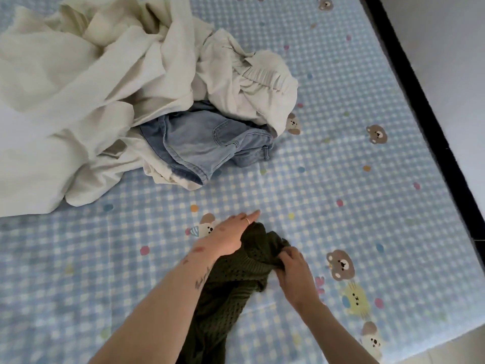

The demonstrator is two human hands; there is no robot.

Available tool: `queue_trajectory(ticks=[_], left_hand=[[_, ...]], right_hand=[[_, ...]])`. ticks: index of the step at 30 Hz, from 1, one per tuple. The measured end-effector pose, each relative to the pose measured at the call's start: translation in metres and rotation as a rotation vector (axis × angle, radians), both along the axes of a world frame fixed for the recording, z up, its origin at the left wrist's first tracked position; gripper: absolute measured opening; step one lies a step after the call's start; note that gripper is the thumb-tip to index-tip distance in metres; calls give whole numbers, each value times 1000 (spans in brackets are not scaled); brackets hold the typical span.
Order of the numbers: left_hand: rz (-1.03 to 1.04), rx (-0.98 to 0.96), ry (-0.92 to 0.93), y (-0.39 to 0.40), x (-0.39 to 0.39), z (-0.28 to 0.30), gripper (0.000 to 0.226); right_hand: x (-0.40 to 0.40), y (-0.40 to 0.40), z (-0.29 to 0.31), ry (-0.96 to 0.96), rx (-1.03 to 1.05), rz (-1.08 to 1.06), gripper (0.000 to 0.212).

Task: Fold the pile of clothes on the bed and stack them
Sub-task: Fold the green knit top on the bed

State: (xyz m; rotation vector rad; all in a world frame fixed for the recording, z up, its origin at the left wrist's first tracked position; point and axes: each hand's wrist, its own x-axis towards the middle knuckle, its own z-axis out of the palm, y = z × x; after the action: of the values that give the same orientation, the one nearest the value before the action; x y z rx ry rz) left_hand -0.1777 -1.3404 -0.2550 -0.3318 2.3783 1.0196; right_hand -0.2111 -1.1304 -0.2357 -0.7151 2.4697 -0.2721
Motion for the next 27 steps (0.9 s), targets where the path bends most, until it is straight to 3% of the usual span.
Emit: queue_trajectory(ticks=[4, 6, 12, 18, 27], left_hand=[[1, 10, -12, -21, 1, 32, 38], [96, 34, 65, -36, 13, 64, 30], [364, 185, 207, -67, 82, 188, 32], [329, 1, 291, -90, 127, 269, 27], [376, -99, 423, -99, 163, 365, 14]], right_hand=[[-16, 5, 36, -93, -336, -214, 23], [-24, 5, 63, -129, -425, -279, 24], [-37, 8, 163, -91, -453, -276, 4], [-32, 10, 252, -101, -403, -102, 3], [-36, 19, 358, 92, -474, 86, 4]])
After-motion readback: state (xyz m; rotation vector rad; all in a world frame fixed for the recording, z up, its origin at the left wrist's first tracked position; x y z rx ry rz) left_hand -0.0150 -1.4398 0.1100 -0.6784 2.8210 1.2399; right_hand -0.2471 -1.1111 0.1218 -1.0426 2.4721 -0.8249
